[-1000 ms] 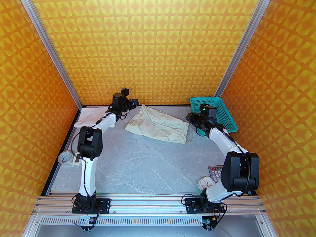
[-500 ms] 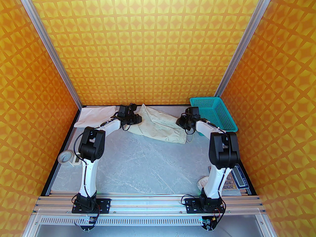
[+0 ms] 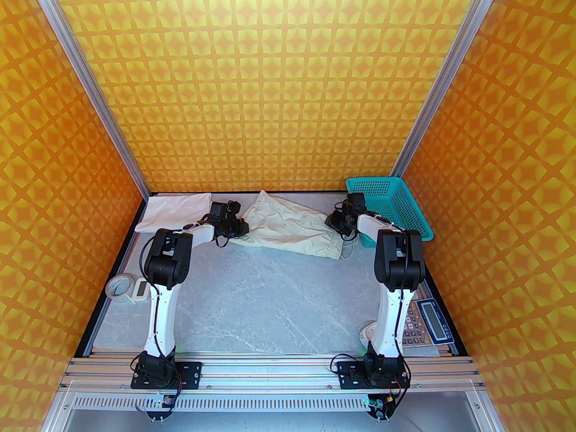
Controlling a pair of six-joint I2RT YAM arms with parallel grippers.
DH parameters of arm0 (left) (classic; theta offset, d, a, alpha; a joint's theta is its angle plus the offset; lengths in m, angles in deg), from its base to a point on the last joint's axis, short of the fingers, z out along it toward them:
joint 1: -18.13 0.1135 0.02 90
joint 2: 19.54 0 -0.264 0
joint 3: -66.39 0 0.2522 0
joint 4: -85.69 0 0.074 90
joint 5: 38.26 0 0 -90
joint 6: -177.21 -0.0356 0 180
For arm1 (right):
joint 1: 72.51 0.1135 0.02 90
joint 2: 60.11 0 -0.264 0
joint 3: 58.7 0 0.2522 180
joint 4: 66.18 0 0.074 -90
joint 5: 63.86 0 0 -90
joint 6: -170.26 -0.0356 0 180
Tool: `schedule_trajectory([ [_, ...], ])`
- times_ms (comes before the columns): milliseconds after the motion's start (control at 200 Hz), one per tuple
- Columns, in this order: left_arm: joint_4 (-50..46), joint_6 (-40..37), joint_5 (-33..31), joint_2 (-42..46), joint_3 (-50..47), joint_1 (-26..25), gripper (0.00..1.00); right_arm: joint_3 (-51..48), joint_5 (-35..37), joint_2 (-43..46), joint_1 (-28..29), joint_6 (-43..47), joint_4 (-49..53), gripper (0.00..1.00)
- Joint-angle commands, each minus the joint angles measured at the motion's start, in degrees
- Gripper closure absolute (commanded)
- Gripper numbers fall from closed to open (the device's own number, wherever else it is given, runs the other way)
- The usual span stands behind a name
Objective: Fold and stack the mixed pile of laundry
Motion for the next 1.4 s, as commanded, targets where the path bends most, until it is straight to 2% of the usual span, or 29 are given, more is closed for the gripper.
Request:
schedule_trajectory([
  [0, -1.4, -1.9, 1.4, 1.7, -1.1, 0.1, 1.00, 1.0, 2.4, 3.2, -0.1, 2.5, 4.5, 0.67],
  [140, -3.6, -3.1, 1.4, 6.9, -0.7, 0.1, 0.94, -1.3, 3.3, 10.3, 0.5, 3.6, 5.7, 0.64],
  [340, -7.9, -5.6, 1.4, 11.1, 3.0, -1.9, 0.92, -9.7, 3.8, 19.6, 4.3, 3.3, 4.6, 0.63],
  [515, -11.5, -6.5, 1.8, 4.3, 11.6, -5.8, 0.92, -15.6, 2.0, 20.9, 7.3, 2.2, 2.6, 0.63],
  [725, -9.1, 1.7, 1.2, -4.1, 14.8, -6.3, 0.97, -14.8, 2.9, 15.5, 7.4, 3.9, 3.3, 0.63],
  [990, -8.6, 3.4, -1.1, 1.8, 0.6, -4.6, 1.00, -15.5, 2.6, 10.3, 7.8, 5.2, 6.5, 0.65],
  [1175, -11.1, -0.4, -1.0, 10.6, -13.2, -2.3, 1.00, -21.0, 1.9, 12.9, 10.6, 5.1, 7.3, 0.66],
  [1395, -14.7, -4.2, -1.0, 22.1, -26.3, -1.2, 1.00, -29.4, 0.9, 19.3, 17.2, 3.7, 7.4, 0.67],
])
